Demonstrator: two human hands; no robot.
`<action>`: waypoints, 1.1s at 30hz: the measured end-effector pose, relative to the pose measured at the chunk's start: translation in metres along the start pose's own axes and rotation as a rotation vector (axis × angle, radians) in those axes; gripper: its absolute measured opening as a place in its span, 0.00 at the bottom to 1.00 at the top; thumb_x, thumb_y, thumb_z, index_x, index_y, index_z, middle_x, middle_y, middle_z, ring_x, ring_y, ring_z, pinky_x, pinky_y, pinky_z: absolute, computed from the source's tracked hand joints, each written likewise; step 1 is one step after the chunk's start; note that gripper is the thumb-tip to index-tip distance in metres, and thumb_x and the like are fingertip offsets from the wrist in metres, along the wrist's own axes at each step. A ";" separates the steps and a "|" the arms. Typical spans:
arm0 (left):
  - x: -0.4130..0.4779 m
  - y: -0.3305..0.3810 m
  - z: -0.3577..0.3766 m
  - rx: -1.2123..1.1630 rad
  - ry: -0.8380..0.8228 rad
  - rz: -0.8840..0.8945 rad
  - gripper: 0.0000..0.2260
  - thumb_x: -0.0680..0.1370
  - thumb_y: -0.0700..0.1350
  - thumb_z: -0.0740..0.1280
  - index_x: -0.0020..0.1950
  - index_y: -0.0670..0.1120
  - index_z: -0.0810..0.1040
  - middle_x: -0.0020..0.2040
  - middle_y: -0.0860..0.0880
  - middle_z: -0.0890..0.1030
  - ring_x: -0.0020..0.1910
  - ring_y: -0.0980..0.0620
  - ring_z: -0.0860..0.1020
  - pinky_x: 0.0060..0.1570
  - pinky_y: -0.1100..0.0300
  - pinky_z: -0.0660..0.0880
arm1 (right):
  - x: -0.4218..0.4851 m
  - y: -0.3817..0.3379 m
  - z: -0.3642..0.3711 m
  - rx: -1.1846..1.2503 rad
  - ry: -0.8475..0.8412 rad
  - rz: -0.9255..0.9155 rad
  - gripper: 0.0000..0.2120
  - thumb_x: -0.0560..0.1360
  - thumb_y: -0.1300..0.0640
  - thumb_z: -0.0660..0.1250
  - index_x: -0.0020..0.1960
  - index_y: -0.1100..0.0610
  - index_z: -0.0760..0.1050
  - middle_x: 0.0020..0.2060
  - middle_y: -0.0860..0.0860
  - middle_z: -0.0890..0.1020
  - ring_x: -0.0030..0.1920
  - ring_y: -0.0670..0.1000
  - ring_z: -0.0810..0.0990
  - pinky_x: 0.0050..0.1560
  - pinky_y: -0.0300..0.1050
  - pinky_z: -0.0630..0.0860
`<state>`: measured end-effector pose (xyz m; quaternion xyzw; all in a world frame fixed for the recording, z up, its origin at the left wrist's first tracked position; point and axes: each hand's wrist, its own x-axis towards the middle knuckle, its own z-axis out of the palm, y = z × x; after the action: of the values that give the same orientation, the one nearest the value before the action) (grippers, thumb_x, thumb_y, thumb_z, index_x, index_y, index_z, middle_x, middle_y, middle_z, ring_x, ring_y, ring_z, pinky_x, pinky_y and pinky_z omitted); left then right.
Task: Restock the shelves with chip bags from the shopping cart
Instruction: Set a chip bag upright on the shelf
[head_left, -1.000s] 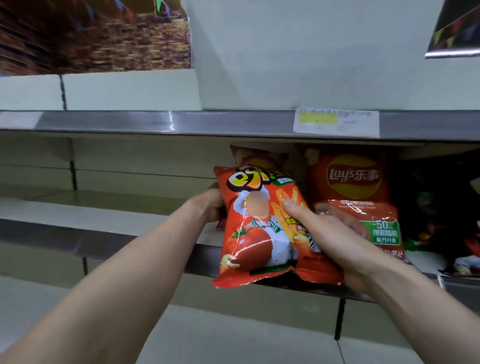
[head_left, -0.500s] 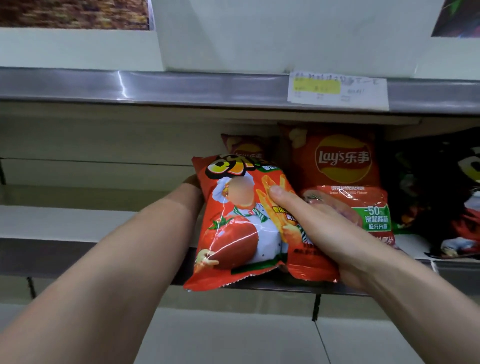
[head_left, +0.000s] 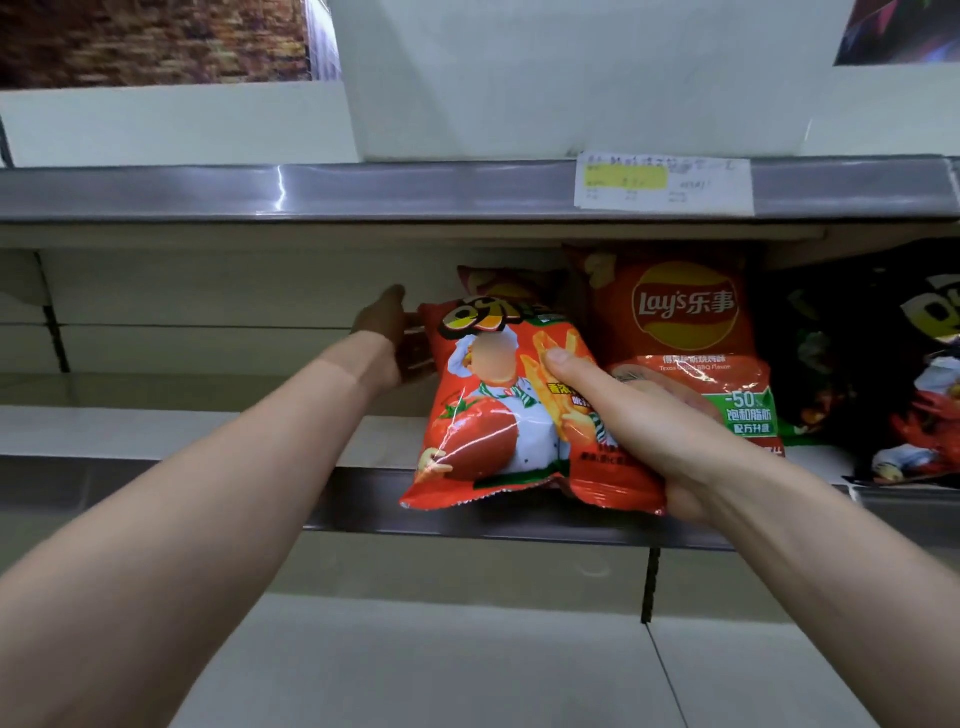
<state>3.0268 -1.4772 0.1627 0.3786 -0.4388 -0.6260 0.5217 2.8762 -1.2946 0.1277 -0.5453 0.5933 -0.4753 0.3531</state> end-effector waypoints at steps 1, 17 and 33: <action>-0.005 0.002 -0.005 0.040 -0.014 -0.050 0.24 0.80 0.61 0.56 0.48 0.40 0.76 0.44 0.41 0.80 0.38 0.45 0.79 0.38 0.57 0.76 | 0.000 -0.001 0.004 0.038 0.019 -0.030 0.21 0.74 0.40 0.68 0.49 0.58 0.81 0.29 0.49 0.84 0.28 0.45 0.83 0.31 0.37 0.79; -0.024 -0.020 0.012 0.353 -0.101 0.188 0.11 0.80 0.47 0.65 0.58 0.44 0.81 0.49 0.43 0.81 0.39 0.48 0.78 0.42 0.61 0.77 | 0.077 0.000 0.043 0.166 0.356 0.042 0.25 0.78 0.44 0.60 0.64 0.63 0.72 0.53 0.58 0.80 0.49 0.55 0.79 0.52 0.45 0.76; 0.014 -0.048 0.036 0.548 0.189 0.365 0.32 0.79 0.67 0.51 0.57 0.40 0.77 0.51 0.42 0.79 0.53 0.43 0.76 0.50 0.57 0.67 | 0.097 0.009 0.039 -0.083 0.502 -0.026 0.28 0.78 0.58 0.58 0.77 0.56 0.56 0.71 0.59 0.69 0.69 0.61 0.69 0.66 0.49 0.66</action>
<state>2.9754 -1.4816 0.1288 0.4761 -0.6010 -0.3436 0.5423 2.8949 -1.3979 0.1167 -0.4318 0.6744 -0.5755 0.1660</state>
